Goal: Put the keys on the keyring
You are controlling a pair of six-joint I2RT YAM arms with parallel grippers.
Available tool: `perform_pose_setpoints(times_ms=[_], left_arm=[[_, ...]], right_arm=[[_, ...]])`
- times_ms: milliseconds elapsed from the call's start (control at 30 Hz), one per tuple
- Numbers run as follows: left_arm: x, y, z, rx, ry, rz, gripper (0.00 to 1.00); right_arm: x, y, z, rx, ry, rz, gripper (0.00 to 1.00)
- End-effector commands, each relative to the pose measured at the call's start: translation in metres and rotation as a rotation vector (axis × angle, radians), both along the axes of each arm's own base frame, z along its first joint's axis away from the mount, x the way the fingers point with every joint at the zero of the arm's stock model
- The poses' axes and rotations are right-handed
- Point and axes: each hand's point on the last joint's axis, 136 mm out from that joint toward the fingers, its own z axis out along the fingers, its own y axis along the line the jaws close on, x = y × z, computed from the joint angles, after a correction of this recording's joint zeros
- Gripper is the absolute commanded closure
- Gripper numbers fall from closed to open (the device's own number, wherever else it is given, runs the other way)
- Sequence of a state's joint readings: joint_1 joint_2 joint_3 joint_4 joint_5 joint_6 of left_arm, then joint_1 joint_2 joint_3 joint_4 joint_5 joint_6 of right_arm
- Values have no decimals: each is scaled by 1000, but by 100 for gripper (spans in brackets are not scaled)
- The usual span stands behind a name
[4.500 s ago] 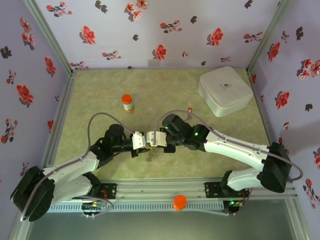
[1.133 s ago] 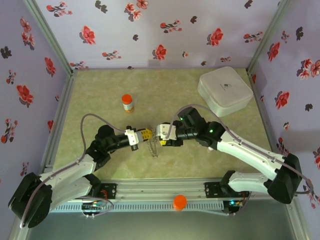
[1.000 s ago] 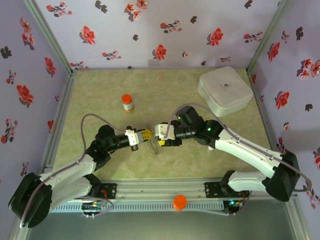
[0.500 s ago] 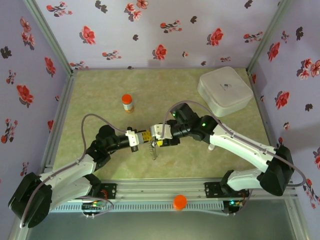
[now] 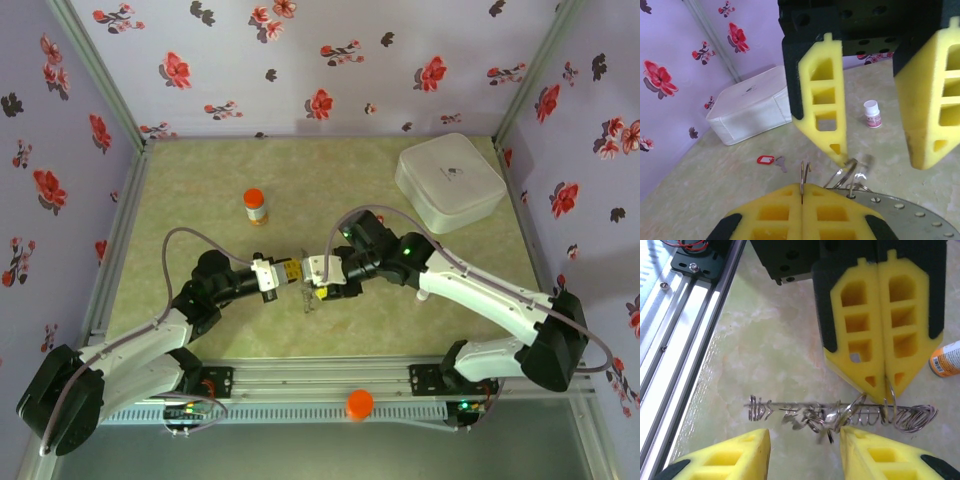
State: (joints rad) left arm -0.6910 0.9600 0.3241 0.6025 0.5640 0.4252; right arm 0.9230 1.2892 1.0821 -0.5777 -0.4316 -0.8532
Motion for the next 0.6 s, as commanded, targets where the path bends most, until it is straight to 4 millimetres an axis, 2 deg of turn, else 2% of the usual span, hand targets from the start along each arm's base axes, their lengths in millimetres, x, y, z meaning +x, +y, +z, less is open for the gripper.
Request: perform_pose_setpoints(times_ms=[0,200,300,433,500,567], left_arm=[[4,-1,15,-29,-60,14,100],[4,-1,15,-29,-55,17,100],[4,-1,14,-27,-54,15,100],[5,-2,14,-39,-47,15,100],[7,-4,12,-46,-33,17,100],[9,-5,12,-47,-24,18,100]], right_arm=[[-13,-2,2,5,28,12,58],[-19,2,4,28,29,14,57],[-11,-2,11,44,-21,-23,59],[21,-12,35,156,-107,-194,60],[40,-21,50,240,-115,-331,58],[62,-32,55,311,-106,-488,56]])
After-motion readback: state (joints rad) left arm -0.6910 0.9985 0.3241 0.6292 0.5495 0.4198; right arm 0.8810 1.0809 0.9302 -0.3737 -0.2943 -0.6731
